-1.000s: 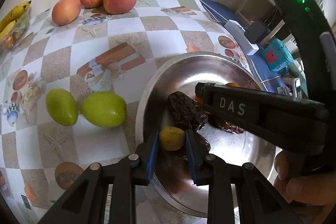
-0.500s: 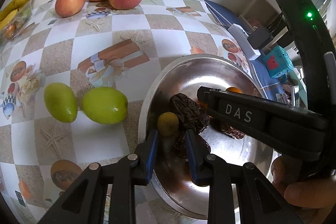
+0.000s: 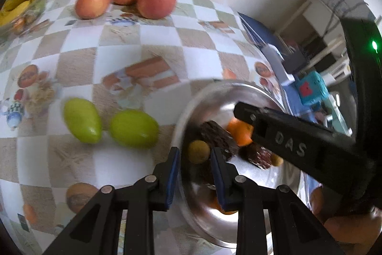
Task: Organize fruits
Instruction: 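Open the left tool to drop the yellow fruit while the right tool releases the orange, then move both tools back from the bowl toward the green fruits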
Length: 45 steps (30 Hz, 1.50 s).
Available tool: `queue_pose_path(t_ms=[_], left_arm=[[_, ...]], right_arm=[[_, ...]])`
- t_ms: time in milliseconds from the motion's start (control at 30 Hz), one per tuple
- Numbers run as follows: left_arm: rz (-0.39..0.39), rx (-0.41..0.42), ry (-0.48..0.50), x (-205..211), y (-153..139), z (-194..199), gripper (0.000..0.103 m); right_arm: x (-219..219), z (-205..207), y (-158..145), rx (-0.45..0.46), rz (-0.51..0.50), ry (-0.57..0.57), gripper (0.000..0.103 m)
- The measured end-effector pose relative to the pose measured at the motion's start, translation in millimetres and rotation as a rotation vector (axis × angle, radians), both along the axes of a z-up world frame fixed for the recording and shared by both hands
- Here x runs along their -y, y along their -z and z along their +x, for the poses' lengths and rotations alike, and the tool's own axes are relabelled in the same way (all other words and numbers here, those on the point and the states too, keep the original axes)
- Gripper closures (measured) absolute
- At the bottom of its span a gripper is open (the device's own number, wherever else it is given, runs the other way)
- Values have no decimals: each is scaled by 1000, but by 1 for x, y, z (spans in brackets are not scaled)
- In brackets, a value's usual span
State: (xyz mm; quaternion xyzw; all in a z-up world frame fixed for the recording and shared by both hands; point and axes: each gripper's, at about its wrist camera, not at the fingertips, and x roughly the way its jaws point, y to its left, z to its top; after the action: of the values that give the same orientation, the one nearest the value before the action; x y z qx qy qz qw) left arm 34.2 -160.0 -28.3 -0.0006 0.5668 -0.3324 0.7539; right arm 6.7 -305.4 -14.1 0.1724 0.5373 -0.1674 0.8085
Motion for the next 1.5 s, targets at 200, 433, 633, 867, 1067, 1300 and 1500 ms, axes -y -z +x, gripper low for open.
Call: queue_pose_path(t_ms=[200, 433, 633, 867, 1067, 1300, 1500], left_arm=[[2, -28, -110, -24, 5, 19, 36], [44, -55, -257, -58, 16, 36, 18], [14, -95, -425, -95, 24, 51, 15], [-17, -126, -557, -129, 29, 61, 15], [-3, -89, -634, -148, 19, 62, 9], [15, -37, -661, -159, 5, 67, 0], [70, -9, -673, -160, 3, 75, 0]], right_arm=[[-9, 6, 1, 5, -3, -25, 31], [-13, 9, 0, 53, 37, -27, 10], [-20, 13, -1, 97, 61, -22, 9], [-47, 25, -2, 123, 77, -108, 9], [-72, 34, -2, 117, 65, -183, 9], [-94, 42, -1, 128, 76, -245, 9], [-100, 47, 1, 118, 44, -249, 9]])
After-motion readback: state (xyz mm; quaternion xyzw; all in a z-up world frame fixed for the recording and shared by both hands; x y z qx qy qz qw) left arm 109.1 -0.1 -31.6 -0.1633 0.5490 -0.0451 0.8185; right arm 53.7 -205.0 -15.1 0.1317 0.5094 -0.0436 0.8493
